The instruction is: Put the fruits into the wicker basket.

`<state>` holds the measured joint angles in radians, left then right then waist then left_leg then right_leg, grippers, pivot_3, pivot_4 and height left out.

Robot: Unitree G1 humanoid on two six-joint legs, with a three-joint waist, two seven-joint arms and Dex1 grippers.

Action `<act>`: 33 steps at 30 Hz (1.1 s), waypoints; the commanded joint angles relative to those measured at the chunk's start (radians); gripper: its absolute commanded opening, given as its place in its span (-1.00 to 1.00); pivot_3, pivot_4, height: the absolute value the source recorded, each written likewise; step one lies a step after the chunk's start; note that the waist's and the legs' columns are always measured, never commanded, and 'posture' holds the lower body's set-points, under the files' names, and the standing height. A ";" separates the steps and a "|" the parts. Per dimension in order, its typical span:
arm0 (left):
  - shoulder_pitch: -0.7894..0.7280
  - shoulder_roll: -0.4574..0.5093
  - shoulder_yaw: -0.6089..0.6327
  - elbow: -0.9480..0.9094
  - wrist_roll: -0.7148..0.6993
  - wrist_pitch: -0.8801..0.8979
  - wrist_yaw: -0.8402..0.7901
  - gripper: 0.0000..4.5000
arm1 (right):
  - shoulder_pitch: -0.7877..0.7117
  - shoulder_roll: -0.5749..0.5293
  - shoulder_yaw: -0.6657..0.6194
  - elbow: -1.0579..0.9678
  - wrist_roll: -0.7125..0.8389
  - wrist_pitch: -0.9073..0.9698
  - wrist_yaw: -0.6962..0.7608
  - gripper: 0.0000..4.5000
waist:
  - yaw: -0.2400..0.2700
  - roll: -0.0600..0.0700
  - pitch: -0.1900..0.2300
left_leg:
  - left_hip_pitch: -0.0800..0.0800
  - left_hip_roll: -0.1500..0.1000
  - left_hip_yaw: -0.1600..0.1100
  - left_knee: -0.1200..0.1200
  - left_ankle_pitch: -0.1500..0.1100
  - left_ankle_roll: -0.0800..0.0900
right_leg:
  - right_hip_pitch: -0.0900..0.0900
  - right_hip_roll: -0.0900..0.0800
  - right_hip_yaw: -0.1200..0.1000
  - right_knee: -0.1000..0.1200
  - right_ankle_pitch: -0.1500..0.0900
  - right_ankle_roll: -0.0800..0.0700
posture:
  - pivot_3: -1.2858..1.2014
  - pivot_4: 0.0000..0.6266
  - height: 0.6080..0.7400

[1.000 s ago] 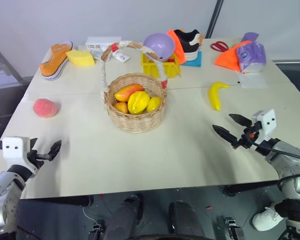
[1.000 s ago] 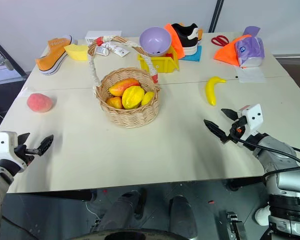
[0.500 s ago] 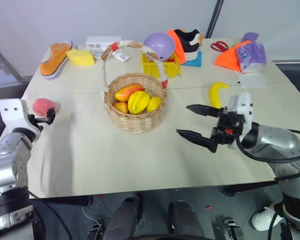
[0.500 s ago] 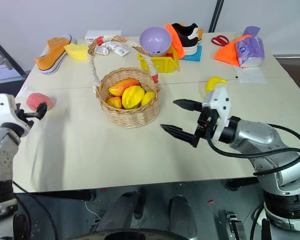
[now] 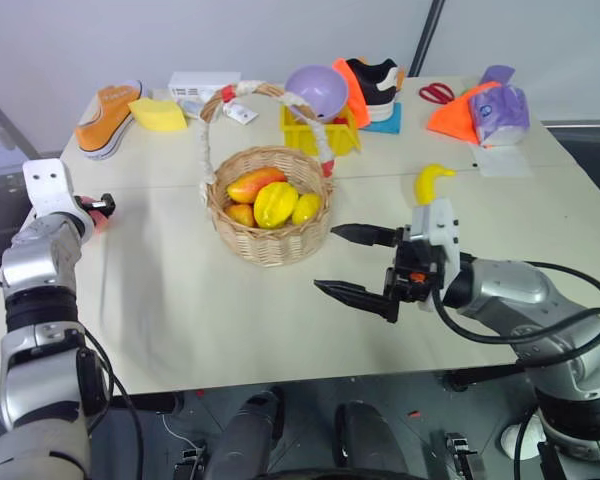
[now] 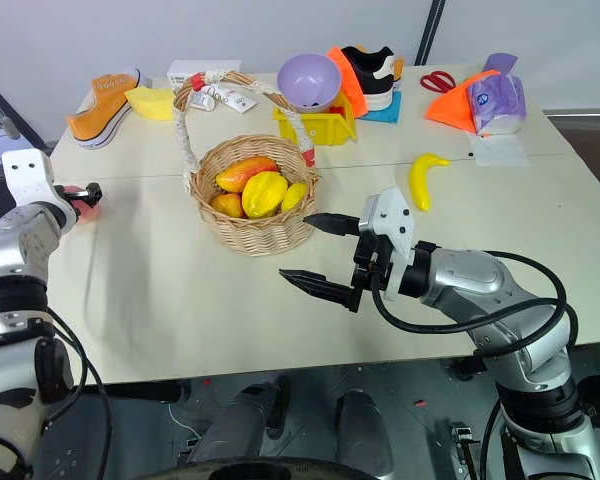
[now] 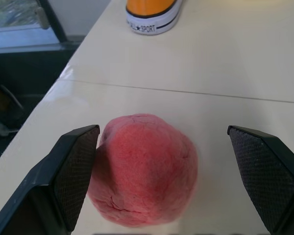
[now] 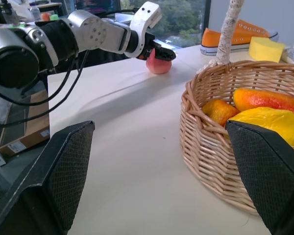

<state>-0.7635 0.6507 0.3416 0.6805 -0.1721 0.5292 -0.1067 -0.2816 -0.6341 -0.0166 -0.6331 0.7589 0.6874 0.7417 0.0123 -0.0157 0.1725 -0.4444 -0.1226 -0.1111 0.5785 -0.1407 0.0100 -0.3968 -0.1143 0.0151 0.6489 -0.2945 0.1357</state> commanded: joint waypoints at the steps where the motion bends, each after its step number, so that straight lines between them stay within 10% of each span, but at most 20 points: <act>1: -0.041 0.015 -0.004 0.067 0.018 -0.005 0.015 1.00 | 0.007 0.006 -0.011 -0.046 0.001 -0.027 -0.013 0.98 | 0.001 0.000 0.000 | 0.000 0.000 0.000 0.000 0.000 0.000 | 0.000 0.000 0.000 0.000 0.000 0.000 | 0.03 -0.52 1.00; 10: -0.065 0.032 0.013 0.144 0.011 0.000 0.038 1.00 | 0.021 0.000 -0.003 -0.049 -0.014 -0.038 -0.023 0.98 | 0.000 0.000 0.000 | 0.000 0.000 0.000 0.001 0.000 0.000 | 0.000 0.000 0.000 0.000 0.000 0.001 | 0.03 -0.52 1.00; 15: -0.051 0.048 0.029 0.136 0.001 0.004 0.040 0.34 | 0.007 0.005 0.005 -0.035 -0.025 -0.043 -0.020 1.00 | 0.000 -0.001 0.000 | 0.000 0.000 0.000 0.001 0.000 0.000 | 0.001 0.000 0.000 0.000 0.000 0.001 | 0.03 -0.52 1.00; 19: -0.030 0.060 0.025 0.080 0.009 -0.013 0.032 0.28 | -0.003 0.008 0.010 -0.026 -0.034 -0.046 -0.015 1.00 | -0.002 -0.001 0.000 | 0.000 0.000 0.000 0.001 0.000 0.000 | 0.000 0.000 0.000 0.001 0.000 0.001 | 0.03 -0.52 1.00; 23: 0.132 0.084 0.056 -0.259 -0.102 -0.054 -0.200 0.28 | -0.015 -0.006 -0.014 -0.015 -0.037 -0.048 -0.009 1.00 | -0.012 -0.001 0.000 | 0.000 0.000 0.000 0.001 0.000 0.000 | 0.000 0.000 0.001 0.001 0.000 0.000 | 0.03 -0.52 1.00; 29: 0.459 0.159 0.122 -0.950 -0.637 0.270 -0.657 0.28 | -0.011 -0.057 -0.078 0.034 -0.042 -0.060 0.025 1.00 | -0.024 0.000 0.000 | -0.002 0.000 0.000 0.000 0.000 0.000 | 0.000 -0.002 0.002 -0.001 0.000 -0.001 | 0.03 -0.52 1.00; 33: 0.429 0.171 0.006 -1.096 -0.679 0.331 -0.632 0.28 | -0.023 -0.081 -0.092 0.089 -0.067 -0.084 0.046 1.00 | -0.020 0.002 -0.001 | 0.001 0.000 0.000 0.000 0.000 0.000 | 0.003 -0.002 0.001 -0.001 -0.003 -0.006 | 0.03 -0.52 1.00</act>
<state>-0.2954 0.8239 0.3774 -0.3838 -0.8388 0.8455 -0.7626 -0.2878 -0.7061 -0.0859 -0.5434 0.6987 0.6292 0.7764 -0.0078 -0.0133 0.1716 -0.4428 -0.1225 -0.1108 0.5787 -0.1410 0.0105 -0.3939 -0.1165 0.0163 0.6478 -0.2973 0.1297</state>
